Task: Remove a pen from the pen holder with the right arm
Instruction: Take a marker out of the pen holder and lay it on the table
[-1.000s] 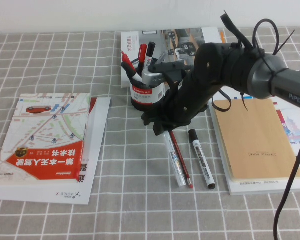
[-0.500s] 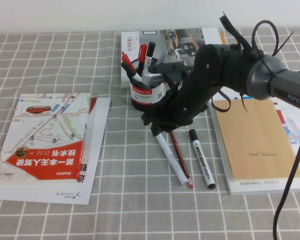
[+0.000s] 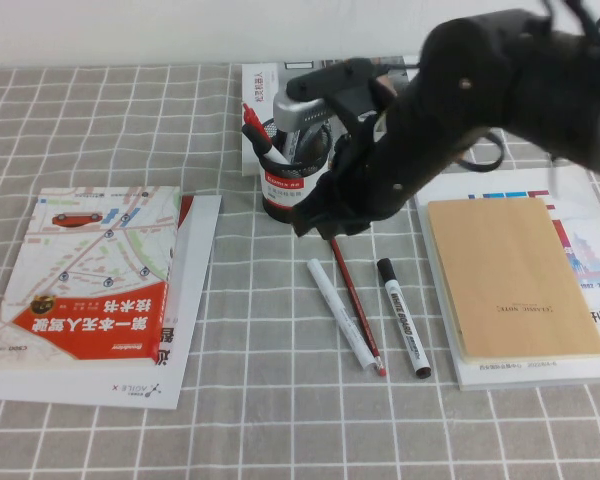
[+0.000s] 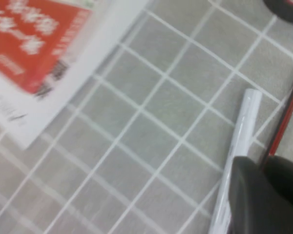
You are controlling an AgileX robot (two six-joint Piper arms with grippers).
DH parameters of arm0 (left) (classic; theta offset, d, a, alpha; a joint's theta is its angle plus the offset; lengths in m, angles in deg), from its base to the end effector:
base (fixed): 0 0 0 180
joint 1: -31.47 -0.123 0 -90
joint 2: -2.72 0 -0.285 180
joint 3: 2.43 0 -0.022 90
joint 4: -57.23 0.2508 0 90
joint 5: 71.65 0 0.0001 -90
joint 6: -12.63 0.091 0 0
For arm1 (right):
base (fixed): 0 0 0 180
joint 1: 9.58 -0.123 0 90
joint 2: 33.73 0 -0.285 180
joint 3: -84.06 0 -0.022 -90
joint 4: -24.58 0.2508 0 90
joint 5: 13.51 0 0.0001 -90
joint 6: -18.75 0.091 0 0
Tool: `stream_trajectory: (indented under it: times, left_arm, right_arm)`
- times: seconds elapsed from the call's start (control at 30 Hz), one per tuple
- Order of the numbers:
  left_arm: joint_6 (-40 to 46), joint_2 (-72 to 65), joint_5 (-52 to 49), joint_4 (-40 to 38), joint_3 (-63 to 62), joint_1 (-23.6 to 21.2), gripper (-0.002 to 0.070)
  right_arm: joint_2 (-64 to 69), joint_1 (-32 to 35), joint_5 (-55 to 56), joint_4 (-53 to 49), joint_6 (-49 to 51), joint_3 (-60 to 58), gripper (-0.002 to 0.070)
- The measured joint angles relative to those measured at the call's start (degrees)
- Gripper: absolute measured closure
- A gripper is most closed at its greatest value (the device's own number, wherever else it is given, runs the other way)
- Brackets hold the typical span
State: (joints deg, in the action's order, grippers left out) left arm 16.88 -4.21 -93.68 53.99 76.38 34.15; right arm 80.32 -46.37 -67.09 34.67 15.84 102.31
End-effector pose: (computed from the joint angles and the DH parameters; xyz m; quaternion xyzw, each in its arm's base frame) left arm 0.0520 -0.0044 0.1701 0.0339 0.8069 -0.0159 0.5894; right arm 0.3241 0.2584 0.3026 -0.2964 0.9144 0.1551 0.2277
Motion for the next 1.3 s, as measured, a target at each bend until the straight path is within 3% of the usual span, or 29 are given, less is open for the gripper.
stream_trajectory:
  times: [0.17, 0.8, 1.03, 1.3]
  left_arm:
    - [0.00, 0.00, 0.00, 0.00, 0.00, 0.00, 0.0678]
    - [0.00, 0.00, 0.00, 0.00, 0.00, 0.00, 0.0678]
    - [0.00, 0.00, 0.00, 0.00, 0.00, 0.00, 0.0678]
    - [0.00, 0.00, 0.00, 0.00, 0.00, 0.00, 0.0678]
  right_arm:
    - [-13.15, -2.67, 4.62, -1.79, 2.00, -10.61, 0.0683]
    - [-57.82, -2.67, 5.48, -2.36, 6.07, -46.04, 0.0688]
    - [-65.45, -2.67, 1.33, -3.09, 6.07, -52.92, 0.0688]
    - [-66.47, -2.34, 17.23, -9.08, 6.07, -63.73, 0.0688]
